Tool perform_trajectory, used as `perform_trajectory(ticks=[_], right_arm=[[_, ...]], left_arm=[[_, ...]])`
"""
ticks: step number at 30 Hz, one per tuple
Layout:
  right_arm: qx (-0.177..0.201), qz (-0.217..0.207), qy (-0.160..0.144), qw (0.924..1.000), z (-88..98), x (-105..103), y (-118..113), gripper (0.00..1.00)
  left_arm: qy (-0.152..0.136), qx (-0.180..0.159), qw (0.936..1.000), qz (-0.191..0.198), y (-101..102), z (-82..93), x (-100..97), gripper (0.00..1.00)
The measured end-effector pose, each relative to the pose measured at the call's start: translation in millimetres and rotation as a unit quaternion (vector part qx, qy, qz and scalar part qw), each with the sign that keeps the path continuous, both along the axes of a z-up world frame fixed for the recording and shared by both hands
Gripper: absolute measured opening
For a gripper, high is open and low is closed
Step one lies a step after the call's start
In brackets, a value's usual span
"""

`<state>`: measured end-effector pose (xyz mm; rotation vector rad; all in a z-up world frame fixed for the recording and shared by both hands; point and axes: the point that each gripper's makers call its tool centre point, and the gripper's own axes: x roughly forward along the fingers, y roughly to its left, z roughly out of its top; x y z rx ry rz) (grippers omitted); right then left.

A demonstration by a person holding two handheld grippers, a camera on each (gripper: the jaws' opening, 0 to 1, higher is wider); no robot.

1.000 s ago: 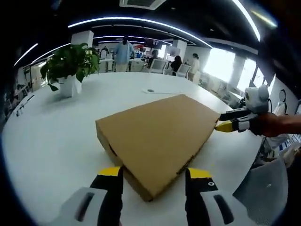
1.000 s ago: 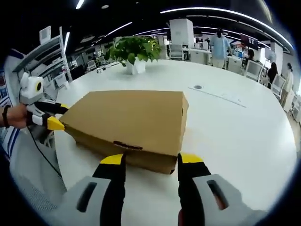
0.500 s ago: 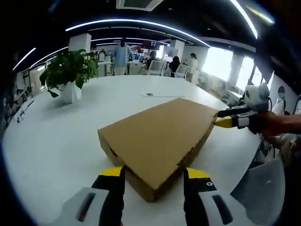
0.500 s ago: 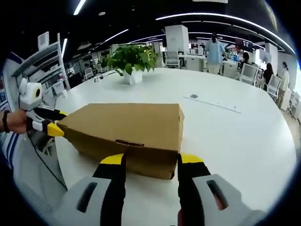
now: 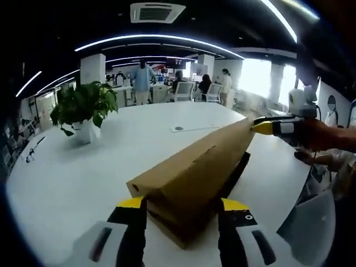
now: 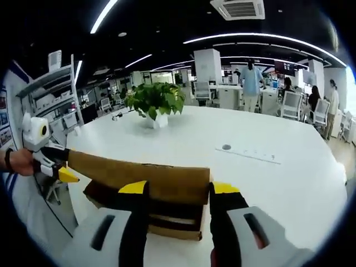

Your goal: Operate the shoe box by opening the lid, removing the specified soft item, and placing it in the target area until the item is outside and the box remains undamaged.

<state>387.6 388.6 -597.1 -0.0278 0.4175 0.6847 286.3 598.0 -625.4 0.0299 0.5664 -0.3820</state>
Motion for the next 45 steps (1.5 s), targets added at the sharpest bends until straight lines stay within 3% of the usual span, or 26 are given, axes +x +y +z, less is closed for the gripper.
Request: perform_trajectory(ticks=[17, 28, 33, 45], right_arm=[[0.01, -0.002, -0.014, 0.9998, 24.5, 24, 11, 0.39], [0.017, -0.004, -0.022, 0.9996, 40.6, 42, 21, 0.39], [0.022, -0.005, -0.022, 0.9995, 43.2, 46, 24, 0.39], [0.026, 0.025, -0.013, 0.9993, 46.2, 48, 24, 0.39]], left_arm=[[-0.037, 0.029, 0.9968, 0.065, 24, 18.5, 21.4, 0.27], [-0.073, 0.098, 0.9854, 0.119, 45, 33.4, 40.8, 0.09], [-0.066, 0.088, 0.9848, 0.134, 50, 36.2, 47.0, 0.06], [-0.05, 0.114, 0.9837, 0.13, 53, 37.1, 51.5, 0.05]])
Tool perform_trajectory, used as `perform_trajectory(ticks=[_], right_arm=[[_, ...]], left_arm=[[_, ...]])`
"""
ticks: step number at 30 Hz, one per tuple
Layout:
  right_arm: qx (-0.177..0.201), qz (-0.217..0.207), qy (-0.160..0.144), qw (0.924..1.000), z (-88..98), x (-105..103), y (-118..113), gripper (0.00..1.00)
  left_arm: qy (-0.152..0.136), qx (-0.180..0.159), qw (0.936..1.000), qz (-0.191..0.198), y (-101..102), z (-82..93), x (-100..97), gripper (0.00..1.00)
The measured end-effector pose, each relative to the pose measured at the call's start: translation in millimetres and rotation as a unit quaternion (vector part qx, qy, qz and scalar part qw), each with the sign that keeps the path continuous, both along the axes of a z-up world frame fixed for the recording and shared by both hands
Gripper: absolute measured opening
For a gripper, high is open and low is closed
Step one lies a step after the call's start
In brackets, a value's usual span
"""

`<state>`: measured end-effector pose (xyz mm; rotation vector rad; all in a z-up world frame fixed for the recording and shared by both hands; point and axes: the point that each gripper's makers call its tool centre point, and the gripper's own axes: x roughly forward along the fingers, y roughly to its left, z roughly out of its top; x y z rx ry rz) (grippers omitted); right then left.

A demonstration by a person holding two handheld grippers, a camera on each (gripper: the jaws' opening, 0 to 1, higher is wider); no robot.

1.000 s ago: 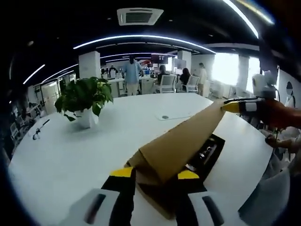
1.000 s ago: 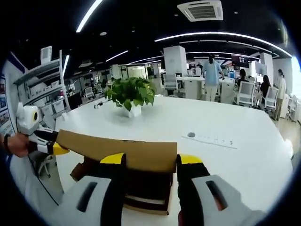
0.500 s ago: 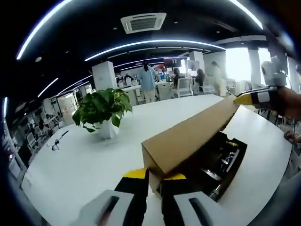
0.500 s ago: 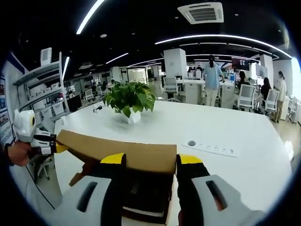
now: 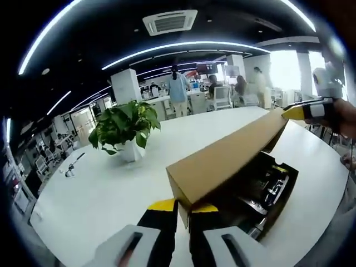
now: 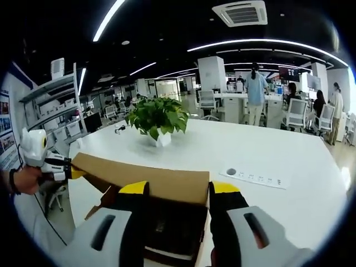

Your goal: Operate the shoe box by opening the lid, removing the specified soft item, and placing it in the target area until the item is outside and the box remains undamaged.

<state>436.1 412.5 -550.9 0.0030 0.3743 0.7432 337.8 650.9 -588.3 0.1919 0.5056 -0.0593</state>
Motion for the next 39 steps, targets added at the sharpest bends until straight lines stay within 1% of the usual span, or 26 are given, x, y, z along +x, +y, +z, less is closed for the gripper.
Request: perform_trajectory(ticks=[3, 7, 18, 22, 23, 24, 25, 27, 30, 34, 36, 38, 39], right_arm=[[0.001, 0.014, 0.001, 0.9999, -0.7, -1, -2, 0.38], [0.003, 0.029, 0.001, 0.9996, -1.2, -1, -2, 0.39], [0.003, 0.059, -0.009, 0.9982, -0.3, -4, 1, 0.41], [-0.016, 0.076, -0.009, 0.9969, -6.7, -9, 2, 0.41], [-0.029, 0.079, -0.008, 0.9964, -11.8, -10, 1, 0.41], [-0.044, 0.079, -0.009, 0.9959, -16.1, -9, 0, 0.39], [-0.049, 0.079, -0.01, 0.9956, -18.7, -8, 0, 0.37], [-0.054, 0.078, -0.008, 0.9955, -25.2, -3, -1, 0.35], [-0.053, 0.071, -0.004, 0.9961, -29.0, 2, 1, 0.32], [-0.061, 0.044, -0.014, 0.9971, -30.6, 17, -3, 0.19], [-0.062, 0.026, -0.017, 0.9976, -31.0, 27, -8, 0.09], [-0.064, 0.017, -0.023, 0.9976, -30.8, 33, -11, 0.02], [-0.059, 0.023, -0.026, 0.9976, -28.8, 35, -10, 0.02]], left_arm=[[0.005, 0.002, 1.0, 0.003, 1, 0.0, 1.0, 0.05], [0.008, -0.005, 0.9999, 0.01, 2, 0.4, 2.9, 0.05], [0.014, -0.016, 0.9997, 0.009, 4, 1.4, 6.9, 0.05], [0.017, -0.02, 0.9996, 0.009, 5, 2.4, 9.5, 0.05], [0.017, -0.02, 0.9996, 0.009, 5, 2.6, 9.9, 0.05], [0.017, -0.02, 0.9996, 0.008, 5, 2.8, 10.4, 0.05], [0.017, -0.02, 0.9996, 0.008, 5, 2.8, 10.8, 0.05], [0.016, -0.025, 0.9995, 0.009, 6, 2.8, 11.3, 0.05], [0.015, -0.024, 0.9996, 0.008, 6, 2.9, 11.8, 0.05], [0.013, -0.026, 0.9995, 0.008, 7, 3.8, 14.4, 0.05], [0.012, -0.028, 0.9995, 0.009, 8, 4.3, 16.5, 0.05], [0.011, -0.03, 0.9994, 0.011, 10, 4.7, 18.3, 0.05], [0.01, -0.032, 0.9994, 0.012, 10, 5.1, 19.6, 0.05]])
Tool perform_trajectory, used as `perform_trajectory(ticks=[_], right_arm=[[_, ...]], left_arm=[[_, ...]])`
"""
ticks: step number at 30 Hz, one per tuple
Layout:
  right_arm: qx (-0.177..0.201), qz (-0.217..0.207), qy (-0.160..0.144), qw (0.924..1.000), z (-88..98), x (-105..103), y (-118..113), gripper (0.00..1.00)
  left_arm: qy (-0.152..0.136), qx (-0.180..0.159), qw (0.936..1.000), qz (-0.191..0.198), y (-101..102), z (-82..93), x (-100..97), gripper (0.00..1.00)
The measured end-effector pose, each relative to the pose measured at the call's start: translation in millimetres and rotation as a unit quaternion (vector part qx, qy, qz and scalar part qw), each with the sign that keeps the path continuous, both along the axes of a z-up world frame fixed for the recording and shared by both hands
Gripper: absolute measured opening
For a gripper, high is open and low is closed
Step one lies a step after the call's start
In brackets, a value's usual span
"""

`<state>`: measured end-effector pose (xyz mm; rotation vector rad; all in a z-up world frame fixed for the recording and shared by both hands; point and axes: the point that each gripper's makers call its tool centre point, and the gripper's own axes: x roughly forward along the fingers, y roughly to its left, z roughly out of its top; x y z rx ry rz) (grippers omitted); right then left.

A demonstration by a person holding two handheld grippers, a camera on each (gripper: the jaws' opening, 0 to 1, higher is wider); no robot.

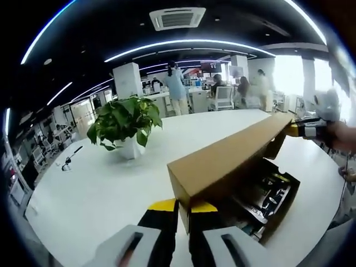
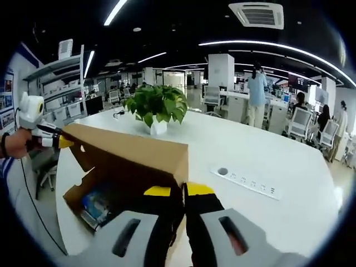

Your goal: Operate the shoe box by opening the lid, removing the specified soft item, and placing it in the target area until the item is outside and the box remains undamaged.

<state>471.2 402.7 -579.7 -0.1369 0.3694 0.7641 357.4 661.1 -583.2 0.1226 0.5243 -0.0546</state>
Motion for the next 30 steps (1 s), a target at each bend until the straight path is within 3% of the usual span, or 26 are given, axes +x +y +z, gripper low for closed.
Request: perform_trajectory(ticks=[16, 22, 30], right_arm=[[0.004, -0.012, 0.001, 0.9999, -6.5, 32, 8, 0.0], [-0.007, -0.017, 0.016, 0.9997, -20.7, 38, 9, 0.0], [0.006, -0.026, 0.033, 0.9991, -29.5, 50, 12, 0.0]], left_arm=[[-0.009, 0.004, 0.9999, 0.007, 15, -2.2, 26.9, 0.04], [-0.006, 0.008, 0.9999, 0.004, 18, -5.7, 33.8, 0.04], [0.009, 0.008, 0.9999, 0.004, 21, -17.2, 40.4, 0.04]])
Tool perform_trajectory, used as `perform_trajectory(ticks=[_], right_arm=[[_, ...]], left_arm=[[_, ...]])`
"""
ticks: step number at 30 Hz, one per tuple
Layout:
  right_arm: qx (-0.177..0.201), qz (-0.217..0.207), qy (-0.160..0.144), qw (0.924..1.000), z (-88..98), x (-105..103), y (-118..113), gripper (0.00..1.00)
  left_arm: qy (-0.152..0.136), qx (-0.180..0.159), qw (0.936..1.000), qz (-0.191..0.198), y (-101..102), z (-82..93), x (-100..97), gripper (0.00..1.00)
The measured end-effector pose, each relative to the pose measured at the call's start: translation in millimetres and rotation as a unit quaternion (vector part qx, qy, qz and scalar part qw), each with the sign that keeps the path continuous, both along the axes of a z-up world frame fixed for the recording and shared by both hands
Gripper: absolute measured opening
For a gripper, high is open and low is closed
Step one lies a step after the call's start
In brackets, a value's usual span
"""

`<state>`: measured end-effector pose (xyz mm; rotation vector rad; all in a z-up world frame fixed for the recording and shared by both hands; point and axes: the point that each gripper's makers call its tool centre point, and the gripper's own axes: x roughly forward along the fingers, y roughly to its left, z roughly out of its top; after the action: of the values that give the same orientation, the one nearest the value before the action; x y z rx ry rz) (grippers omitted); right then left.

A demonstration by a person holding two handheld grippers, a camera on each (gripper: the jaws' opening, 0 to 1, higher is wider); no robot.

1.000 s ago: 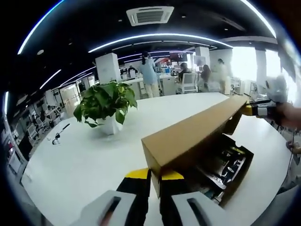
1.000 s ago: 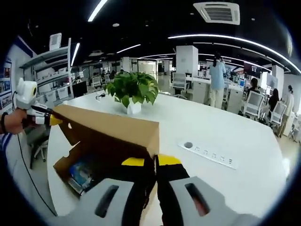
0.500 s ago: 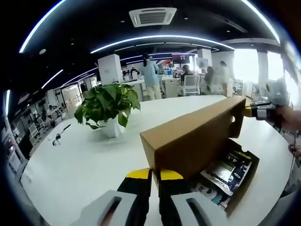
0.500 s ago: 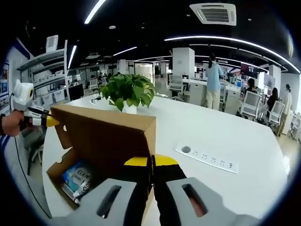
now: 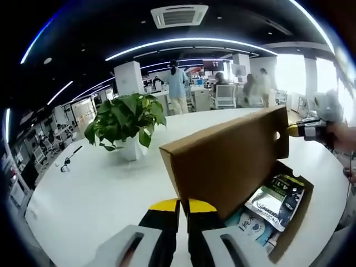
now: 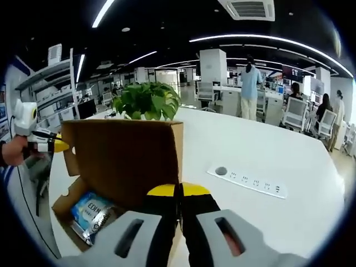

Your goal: Operate the shoe box by opening the lid, removing the specified soft item, and placing it in the target area until the item is outside and the box remains undamaged.

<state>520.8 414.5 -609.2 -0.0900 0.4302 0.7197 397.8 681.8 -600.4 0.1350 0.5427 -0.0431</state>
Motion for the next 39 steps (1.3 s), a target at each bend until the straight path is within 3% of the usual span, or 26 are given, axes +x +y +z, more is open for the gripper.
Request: perform_trajectory(ticks=[5, 13, 19, 25, 39], right_arm=[[0.011, -0.006, 0.029, 0.9995, -10.6, 3, -2, 0.0], [0.01, -0.008, 0.036, 0.9993, -18.5, 8, 1, 0.0], [-0.014, -0.005, 0.051, 0.9986, -36.2, 4, -1, 0.0], [-0.013, -0.011, 0.055, 0.9984, -38.6, 6, 1, 0.0], [-0.015, -0.017, 0.072, 0.9972, -55.4, 12, 3, 0.0]], left_arm=[[0.006, -0.001, 1.0, 0.002, 1, -4.7, 1.5, 0.03], [0.016, 0.004, 0.9999, 0.004, 3, -16.5, 6.7, 0.04], [0.027, 0.009, 0.9996, 0.006, 3, -29.7, 7.3, 0.04], [0.038, 0.009, 0.9992, 0.007, 2, -39.9, 5.6, 0.04], [0.058, 0.011, 0.9982, 0.014, 5, -50.9, 13.1, 0.05]])
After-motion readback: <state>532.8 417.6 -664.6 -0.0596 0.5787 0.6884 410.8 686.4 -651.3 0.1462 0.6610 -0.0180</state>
